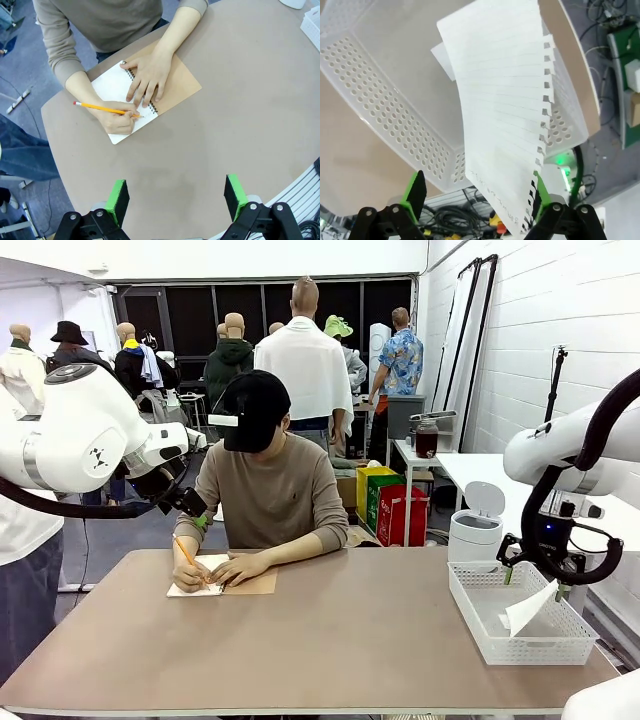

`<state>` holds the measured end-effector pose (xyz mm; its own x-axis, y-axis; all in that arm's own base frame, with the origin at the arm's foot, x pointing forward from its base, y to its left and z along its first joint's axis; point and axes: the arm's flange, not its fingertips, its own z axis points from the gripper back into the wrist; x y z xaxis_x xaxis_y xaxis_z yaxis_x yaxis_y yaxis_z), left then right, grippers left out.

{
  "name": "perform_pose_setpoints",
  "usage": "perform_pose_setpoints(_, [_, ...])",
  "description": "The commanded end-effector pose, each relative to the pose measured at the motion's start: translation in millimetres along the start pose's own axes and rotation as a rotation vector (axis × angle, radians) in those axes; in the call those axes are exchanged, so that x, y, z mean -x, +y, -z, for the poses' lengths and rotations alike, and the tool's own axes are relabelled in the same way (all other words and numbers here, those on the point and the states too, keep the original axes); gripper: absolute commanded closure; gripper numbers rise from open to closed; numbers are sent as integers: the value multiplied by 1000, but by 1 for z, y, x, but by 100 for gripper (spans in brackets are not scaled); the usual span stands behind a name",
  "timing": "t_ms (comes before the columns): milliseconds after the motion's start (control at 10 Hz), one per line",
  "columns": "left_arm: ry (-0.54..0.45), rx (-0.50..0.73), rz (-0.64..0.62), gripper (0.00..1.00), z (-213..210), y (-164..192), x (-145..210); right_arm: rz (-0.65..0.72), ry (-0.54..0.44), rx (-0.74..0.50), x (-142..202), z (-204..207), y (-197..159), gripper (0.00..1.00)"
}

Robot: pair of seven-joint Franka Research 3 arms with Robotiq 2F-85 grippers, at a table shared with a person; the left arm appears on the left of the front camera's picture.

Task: Sort the paper based on its condition.
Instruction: If a person hands you a paper, place it in the Organizing basket , and if it's crumpled, put it in the Trash can.

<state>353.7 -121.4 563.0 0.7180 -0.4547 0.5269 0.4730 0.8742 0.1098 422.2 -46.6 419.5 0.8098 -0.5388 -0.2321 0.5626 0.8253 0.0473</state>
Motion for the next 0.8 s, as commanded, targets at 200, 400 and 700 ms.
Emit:
perform_pose_setpoints(200, [0, -2, 3, 0, 0, 1, 1, 28, 2, 124, -4, -7, 17, 0])
perform_pose_setpoints(400, [0, -2, 3, 0, 0, 1, 1, 9, -24, 141, 0, -20, 27, 0])
perform_pose_setpoints(700, [0, -2, 3, 0, 0, 1, 1, -22, -83, 143, 8, -49, 43, 0])
